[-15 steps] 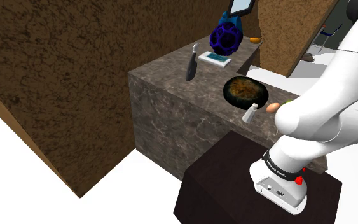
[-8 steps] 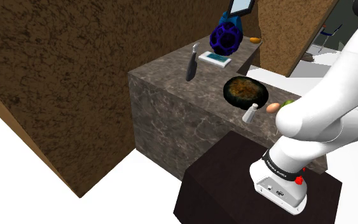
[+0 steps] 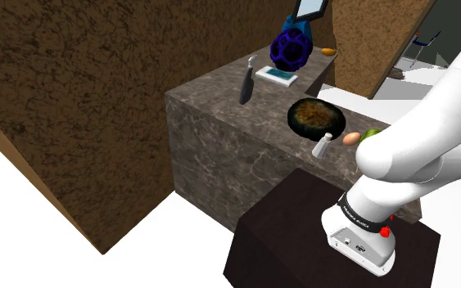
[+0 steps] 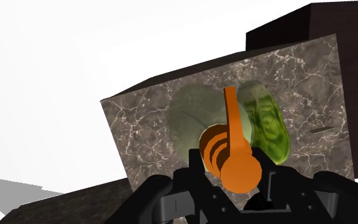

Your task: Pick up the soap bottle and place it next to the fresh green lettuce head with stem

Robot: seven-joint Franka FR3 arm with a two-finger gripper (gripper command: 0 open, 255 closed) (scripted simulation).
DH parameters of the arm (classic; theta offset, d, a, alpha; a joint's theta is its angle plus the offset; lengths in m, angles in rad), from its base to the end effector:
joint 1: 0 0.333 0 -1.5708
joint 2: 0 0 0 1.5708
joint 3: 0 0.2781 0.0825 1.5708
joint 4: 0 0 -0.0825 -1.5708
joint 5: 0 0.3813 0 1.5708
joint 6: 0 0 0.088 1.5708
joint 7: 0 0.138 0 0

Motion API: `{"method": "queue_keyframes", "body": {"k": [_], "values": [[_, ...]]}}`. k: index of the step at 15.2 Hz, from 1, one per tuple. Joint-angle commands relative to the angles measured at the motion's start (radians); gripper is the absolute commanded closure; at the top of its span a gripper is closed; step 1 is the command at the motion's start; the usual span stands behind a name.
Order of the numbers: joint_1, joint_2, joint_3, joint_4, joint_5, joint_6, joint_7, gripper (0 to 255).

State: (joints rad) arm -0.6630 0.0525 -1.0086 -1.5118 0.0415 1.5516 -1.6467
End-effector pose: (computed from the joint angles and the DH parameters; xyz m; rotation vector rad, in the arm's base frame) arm -0.0398 -0.5572 0.5656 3.1299 -0.0360 -0.0062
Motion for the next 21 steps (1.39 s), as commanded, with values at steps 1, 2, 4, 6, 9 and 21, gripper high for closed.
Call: {"method": "queue_keyframes", "body": {"k": [1,2,4,6,9,21], "values": [[0.005,-0.013,0.002,-0.036,-0.011,0.030,0.006,255],[0.008,-0.020,0.004,-0.055,-0.017,0.045,0.010,255],[0.013,-0.032,0.007,-0.090,-0.028,0.074,0.018,255],[0.017,-0.042,0.009,-0.124,-0.036,0.102,0.024,255],[0.020,-0.054,0.012,-0.172,-0.046,0.144,0.031,255],[0.021,-0.060,0.013,-0.338,-0.052,0.307,0.035,255]]}}
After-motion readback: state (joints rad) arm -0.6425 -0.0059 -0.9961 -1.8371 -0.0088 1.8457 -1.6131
